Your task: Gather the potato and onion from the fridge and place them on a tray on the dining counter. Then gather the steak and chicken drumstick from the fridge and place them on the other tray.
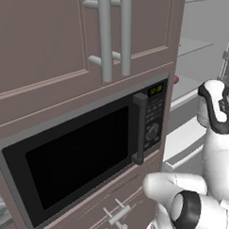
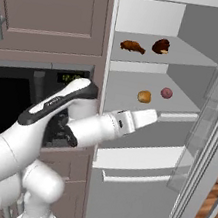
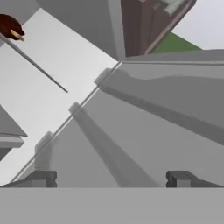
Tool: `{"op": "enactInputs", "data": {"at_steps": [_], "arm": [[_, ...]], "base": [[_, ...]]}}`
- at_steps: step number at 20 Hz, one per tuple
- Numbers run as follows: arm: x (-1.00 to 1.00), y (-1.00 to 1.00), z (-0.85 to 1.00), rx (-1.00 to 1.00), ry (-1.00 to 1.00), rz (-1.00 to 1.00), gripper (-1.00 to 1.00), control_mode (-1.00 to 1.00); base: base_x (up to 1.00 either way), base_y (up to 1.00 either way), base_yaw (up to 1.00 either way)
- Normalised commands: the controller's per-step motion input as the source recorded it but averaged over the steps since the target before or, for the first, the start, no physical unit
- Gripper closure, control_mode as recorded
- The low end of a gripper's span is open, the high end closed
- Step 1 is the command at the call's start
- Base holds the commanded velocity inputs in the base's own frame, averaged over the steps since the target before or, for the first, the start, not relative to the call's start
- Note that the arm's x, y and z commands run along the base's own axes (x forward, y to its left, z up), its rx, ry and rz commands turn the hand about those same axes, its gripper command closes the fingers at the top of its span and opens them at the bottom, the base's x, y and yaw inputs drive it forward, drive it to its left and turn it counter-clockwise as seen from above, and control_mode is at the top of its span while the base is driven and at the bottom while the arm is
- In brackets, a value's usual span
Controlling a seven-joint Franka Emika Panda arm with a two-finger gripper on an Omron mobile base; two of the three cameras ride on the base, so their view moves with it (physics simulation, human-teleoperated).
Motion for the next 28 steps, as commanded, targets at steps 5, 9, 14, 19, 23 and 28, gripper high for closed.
{"op": "enactInputs", "data": {"at_steps": [5,9,14,19,23,28], "arm": [[0.16,-0.61,0.0,0.13,0.11,-0.01,-1.0,-1.0],[0.04,-0.57,0.05,0.08,0.01,-0.03,-1.0,-1.0],[0.0,-0.33,0.23,0.09,-0.02,-0.03,-1.0,-1.0],[0.04,-0.34,0.16,0.09,0.12,0.0,-1.0,-1.0],[0.15,-0.39,0.24,0.04,0.13,0.0,-1.0,-1.0],[0.25,-0.64,0.37,0.1,0.18,0.03,-1.0,-1.0]], "base": [[0.0,0.0,0.0],[0.0,0.0,0.0],[0.0,0.0,0.0],[0.0,0.0,0.0],[0.0,0.0,0.0],[0.0,0.0,0.0]]}}
